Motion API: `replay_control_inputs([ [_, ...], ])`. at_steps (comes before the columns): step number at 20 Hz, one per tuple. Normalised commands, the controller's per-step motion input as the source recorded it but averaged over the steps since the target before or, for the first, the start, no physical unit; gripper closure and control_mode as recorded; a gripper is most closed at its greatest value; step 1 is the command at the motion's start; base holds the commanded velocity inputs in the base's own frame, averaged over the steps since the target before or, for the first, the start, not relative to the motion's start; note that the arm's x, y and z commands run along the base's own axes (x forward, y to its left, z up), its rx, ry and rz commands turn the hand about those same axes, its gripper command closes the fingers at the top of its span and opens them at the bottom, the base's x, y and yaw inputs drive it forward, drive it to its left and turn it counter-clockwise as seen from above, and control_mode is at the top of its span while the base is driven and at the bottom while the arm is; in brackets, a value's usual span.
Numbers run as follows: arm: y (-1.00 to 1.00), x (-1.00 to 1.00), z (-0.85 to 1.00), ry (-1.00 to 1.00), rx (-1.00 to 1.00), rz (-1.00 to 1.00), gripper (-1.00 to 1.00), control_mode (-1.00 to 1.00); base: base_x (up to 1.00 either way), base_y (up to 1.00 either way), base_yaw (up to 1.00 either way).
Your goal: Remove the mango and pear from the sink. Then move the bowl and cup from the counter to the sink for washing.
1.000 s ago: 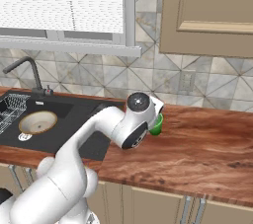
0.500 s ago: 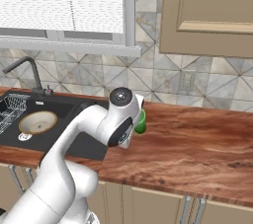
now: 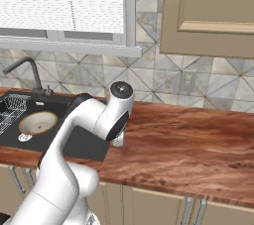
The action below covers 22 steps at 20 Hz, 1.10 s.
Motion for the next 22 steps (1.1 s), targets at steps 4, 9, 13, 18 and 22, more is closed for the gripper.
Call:
replay_control_inputs([
  [4, 0.5, 0.0, 0.03, 0.15, -0.03, 0.49, 1.0, -1.0, 0.0, 0.0, 0.0],
  [9, 0.51, 0.0, 0.06, 0.18, -0.07, 0.41, 1.0, -1.0, 0.0, 0.0, 0.0],
  [13, 0.49, 0.0, 0.0, 0.0, -0.01, 0.29, 1.0, -1.0, 0.0, 0.0, 0.0],
  [18, 0.49, 0.0, 0.0, 0.0, -0.01, 0.19, 1.0, -1.0, 0.0, 0.0, 0.0],
  [22, 0.54, 0.0, 0.01, 0.0, -0.02, 0.1, 1.0, -1.0, 0.0, 0.0, 0.0],
])
